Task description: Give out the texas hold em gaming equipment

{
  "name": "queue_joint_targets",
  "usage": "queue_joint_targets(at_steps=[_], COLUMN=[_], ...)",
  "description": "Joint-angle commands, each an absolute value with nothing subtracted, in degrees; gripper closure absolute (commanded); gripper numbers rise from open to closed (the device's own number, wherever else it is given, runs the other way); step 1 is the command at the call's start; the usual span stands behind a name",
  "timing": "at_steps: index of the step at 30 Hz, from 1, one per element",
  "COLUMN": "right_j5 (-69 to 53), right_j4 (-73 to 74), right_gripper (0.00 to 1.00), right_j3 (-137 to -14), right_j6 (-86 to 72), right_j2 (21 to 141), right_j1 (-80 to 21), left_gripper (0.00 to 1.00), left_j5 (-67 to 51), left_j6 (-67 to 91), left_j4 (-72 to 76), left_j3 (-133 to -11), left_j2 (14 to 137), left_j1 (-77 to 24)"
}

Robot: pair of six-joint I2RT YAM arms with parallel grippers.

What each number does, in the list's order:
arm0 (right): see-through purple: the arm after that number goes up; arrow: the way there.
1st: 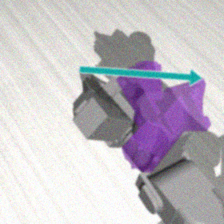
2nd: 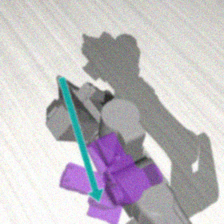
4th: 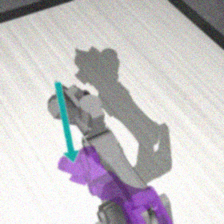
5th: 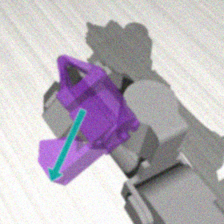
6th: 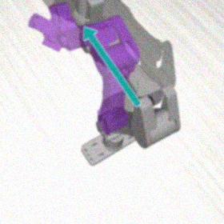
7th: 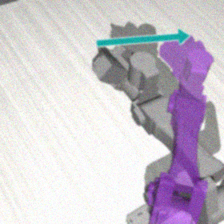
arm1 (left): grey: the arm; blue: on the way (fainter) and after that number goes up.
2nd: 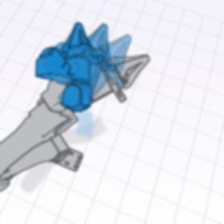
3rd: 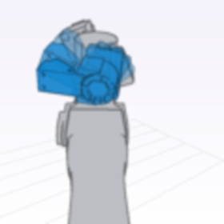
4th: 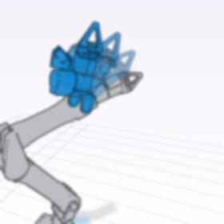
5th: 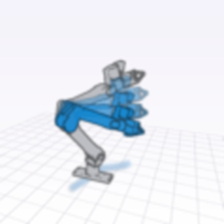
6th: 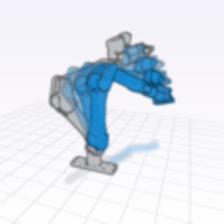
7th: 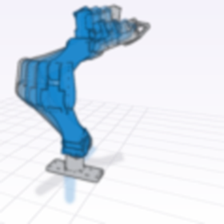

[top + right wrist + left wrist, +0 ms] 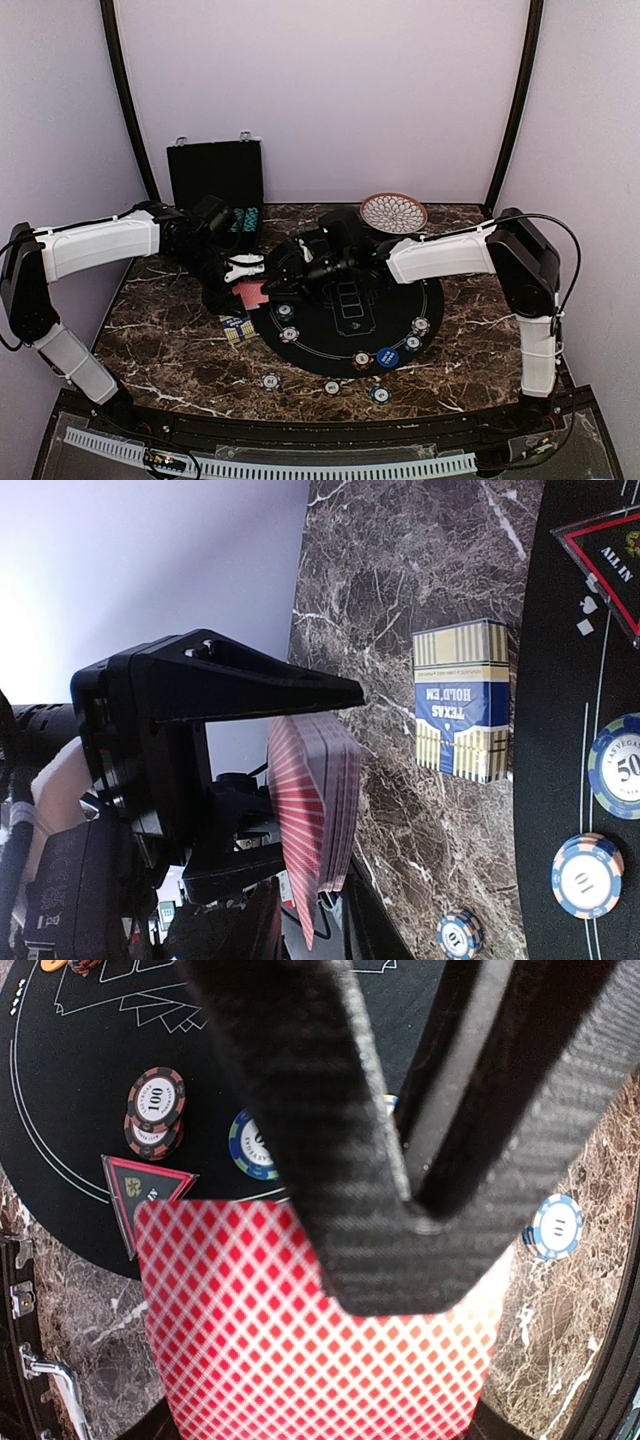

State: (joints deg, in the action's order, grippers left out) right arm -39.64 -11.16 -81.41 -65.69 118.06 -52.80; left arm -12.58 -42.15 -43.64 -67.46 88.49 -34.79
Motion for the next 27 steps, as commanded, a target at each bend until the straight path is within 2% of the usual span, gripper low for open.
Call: queue_joint_targets(at_steps=[1, 5, 17, 27], right_j5=[-40.55, -40.86, -41.43, -42.19], right_j4=[-13.78, -13.08, -12.86, -17.96], right_gripper=[0.79, 0.82, 1.00, 1.00], right_j3=[-82.90, -83.17, -82.66, -76.54], right_j6=[-66.63, -66.56, -66.17, -68.32], right_j2=[117.51, 118.28, 117.68, 113.08], right_j1=[-53.16, -53.26, -52.46, -49.23], left_gripper=[0.76, 0.76, 0.76, 0.76], left_j5=[-12.63, -12.44, -11.95, -11.68], left_j6=[-41.75, -41.75, -41.88, -41.86], left_j4=[-44.73, -44.82, -45.21, -46.71], left_j3=[-68.82, -68.99, -69.16, -69.08], left_j2=[87.97, 88.06, 88.04, 87.80], left_j1=[-34.63, -34.63, -34.63, -34.61])
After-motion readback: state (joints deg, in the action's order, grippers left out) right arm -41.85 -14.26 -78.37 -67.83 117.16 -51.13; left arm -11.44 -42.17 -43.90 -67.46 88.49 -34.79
